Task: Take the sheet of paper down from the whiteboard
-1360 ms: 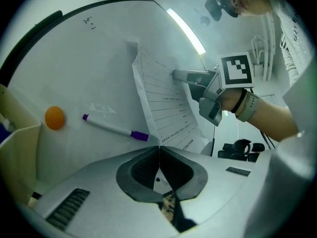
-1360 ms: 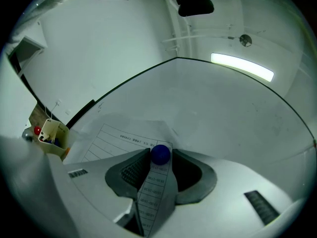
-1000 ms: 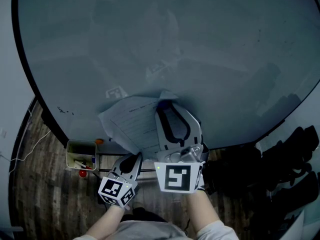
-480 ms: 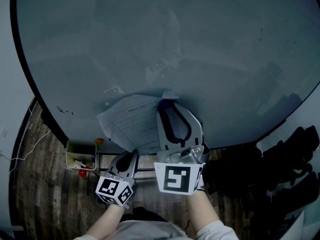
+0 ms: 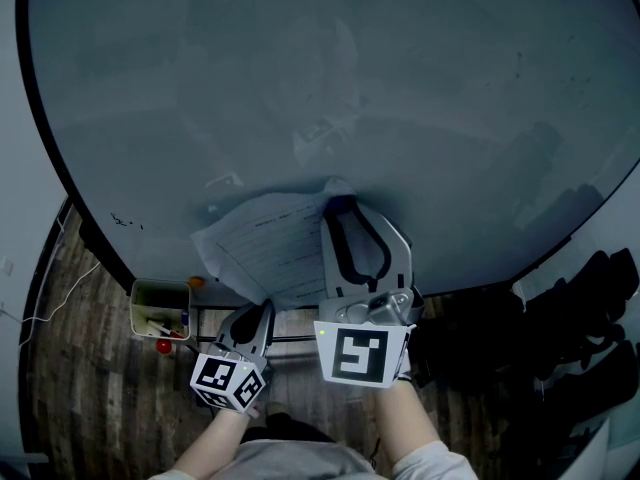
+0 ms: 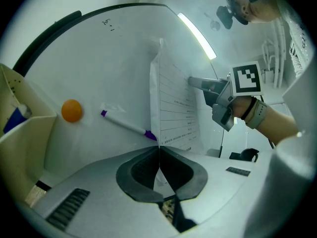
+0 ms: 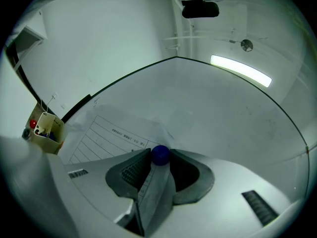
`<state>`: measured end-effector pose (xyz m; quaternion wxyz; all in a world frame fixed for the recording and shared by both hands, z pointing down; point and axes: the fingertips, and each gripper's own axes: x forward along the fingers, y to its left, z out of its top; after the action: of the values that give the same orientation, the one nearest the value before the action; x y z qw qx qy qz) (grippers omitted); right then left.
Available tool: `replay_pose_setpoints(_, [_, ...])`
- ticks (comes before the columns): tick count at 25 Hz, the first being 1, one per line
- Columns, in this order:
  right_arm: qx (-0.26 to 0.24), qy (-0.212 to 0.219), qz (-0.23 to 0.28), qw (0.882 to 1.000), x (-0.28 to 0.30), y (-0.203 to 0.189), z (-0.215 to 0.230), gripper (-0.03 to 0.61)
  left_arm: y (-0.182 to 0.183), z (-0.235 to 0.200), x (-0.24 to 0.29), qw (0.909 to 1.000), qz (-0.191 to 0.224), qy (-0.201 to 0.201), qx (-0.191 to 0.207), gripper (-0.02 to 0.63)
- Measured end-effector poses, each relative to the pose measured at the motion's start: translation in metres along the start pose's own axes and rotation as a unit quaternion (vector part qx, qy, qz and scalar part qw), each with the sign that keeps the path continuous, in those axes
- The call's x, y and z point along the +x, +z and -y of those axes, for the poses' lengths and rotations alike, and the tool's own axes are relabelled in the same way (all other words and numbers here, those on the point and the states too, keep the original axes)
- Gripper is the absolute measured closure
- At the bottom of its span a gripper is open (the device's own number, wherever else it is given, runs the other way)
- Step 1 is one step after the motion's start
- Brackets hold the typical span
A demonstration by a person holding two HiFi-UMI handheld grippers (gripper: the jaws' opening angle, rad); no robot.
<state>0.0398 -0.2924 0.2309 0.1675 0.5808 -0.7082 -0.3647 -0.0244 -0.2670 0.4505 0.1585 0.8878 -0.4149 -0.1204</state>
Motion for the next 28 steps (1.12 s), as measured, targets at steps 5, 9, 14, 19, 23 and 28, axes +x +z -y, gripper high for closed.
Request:
replay_pose_setpoints(5, [0.004,-0.005,-0.006,1.000,-0.002,-0.004,0.006,0.448,-0.001,-0.001,-0.001,0.9999,0.001,0.004,-0.010,0.597])
replay_pose_setpoints(9, [0.006,-0.008,-0.009,1.000,-0.002,-0.006,0.007,0.448,-0.004,-0.005,-0.002,0.9997,0.001,0.007,-0.021,0.597])
replay_pose_setpoints(14, [0.011,-0.008,-0.010,1.000,-0.003,-0.009,0.010,0.448,-0.005,-0.004,-0.002,0.9997,0.003,0.008,-0.022,0.597])
replay_pose_setpoints(19, [0.022,-0.005,-0.008,1.000,-0.003,-0.009,0.012,0.448,-0.004,-0.005,-0.002,0.9997,0.005,0.012,-0.020,0.597])
replay_pose_setpoints(23, [0.023,-0.008,-0.008,1.000,-0.004,-0.010,0.015,0.448,-0.004,-0.007,-0.002,0.9996,0.005,0.018,-0.020,0.597])
replay_pose_setpoints(28, [0.025,-0.015,-0.011,1.000,-0.006,-0.013,0.022,0.448,-0.007,-0.008,-0.002,0.9993,0.002,0.023,-0.030,0.597])
